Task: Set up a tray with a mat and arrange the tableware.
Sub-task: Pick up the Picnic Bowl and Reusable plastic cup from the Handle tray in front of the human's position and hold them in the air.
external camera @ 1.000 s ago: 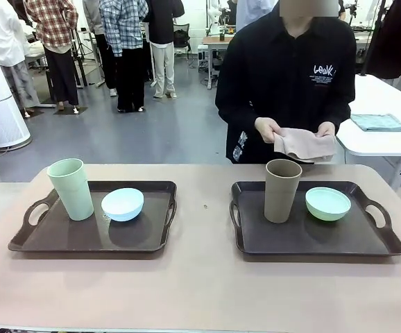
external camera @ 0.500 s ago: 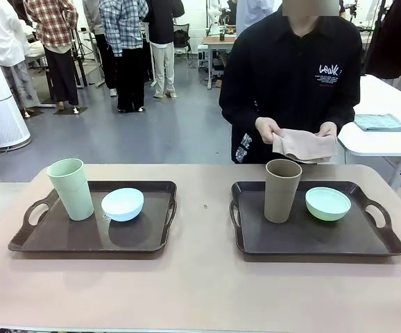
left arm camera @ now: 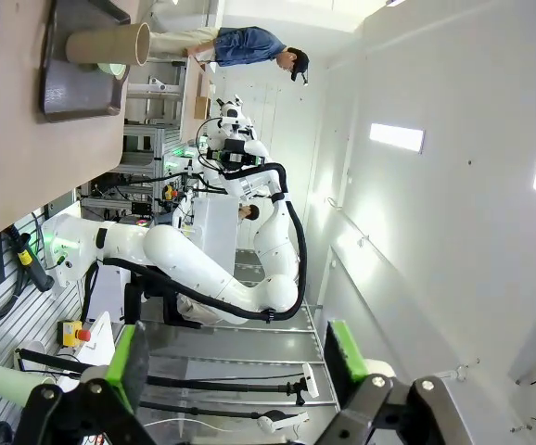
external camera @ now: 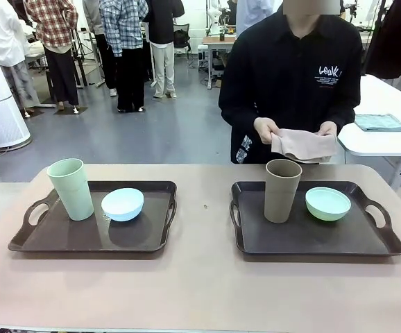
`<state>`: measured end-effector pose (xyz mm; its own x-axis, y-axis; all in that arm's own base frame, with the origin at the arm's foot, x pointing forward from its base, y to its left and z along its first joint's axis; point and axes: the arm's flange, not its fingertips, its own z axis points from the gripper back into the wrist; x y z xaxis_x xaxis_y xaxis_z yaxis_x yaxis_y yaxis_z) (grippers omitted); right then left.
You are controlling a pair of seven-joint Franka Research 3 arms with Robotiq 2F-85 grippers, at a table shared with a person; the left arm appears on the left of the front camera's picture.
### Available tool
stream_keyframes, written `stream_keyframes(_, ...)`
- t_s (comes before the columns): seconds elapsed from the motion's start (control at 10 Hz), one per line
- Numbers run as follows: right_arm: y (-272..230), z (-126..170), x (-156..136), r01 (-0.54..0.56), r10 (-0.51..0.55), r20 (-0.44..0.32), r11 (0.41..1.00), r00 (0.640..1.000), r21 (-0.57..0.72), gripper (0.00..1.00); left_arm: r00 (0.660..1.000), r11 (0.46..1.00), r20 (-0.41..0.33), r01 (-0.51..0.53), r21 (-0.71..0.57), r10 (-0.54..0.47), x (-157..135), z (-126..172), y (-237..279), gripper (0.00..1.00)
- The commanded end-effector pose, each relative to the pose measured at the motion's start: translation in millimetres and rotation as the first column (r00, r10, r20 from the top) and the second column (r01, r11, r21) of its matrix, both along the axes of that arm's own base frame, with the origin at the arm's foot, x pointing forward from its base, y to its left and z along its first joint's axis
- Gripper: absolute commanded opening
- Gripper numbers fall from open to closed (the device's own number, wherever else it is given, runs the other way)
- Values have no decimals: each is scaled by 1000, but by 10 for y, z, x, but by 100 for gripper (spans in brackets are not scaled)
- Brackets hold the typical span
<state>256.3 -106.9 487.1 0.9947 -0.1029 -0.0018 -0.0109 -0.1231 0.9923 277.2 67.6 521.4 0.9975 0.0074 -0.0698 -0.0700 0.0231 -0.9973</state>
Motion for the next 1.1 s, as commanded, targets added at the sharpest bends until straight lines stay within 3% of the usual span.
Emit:
stream_keyframes(0.0,10,13,8,5,-5,19,1000,1000,20,100,1000,1000,23,-8,-18,8,-7,-15,-27,100)
stream_keyframes(0.6,1,0,0,0,0,1,1000,1000,0,100,1000,1000,0,0,0,0,0,0,0,100)
stream_keyframes(0.7,37,124,57,112,-73,146,953,987,-280,100,981,992,193,3,124,-28,-2,246,-289,100)
stream_keyframes(0.8,174,306,176,117,-37,201,907,979,-404,100,928,966,367,-29,258,-70,156,525,-676,100)
stream_keyframes(0.9,293,465,337,37,25,105,833,994,-551,100,853,869,497,-118,481,-159,406,738,-1010,100)
stream_keyframes(1.0,310,654,539,79,-27,85,710,996,-700,100,809,748,512,-144,648,-288,640,897,-1310,100)
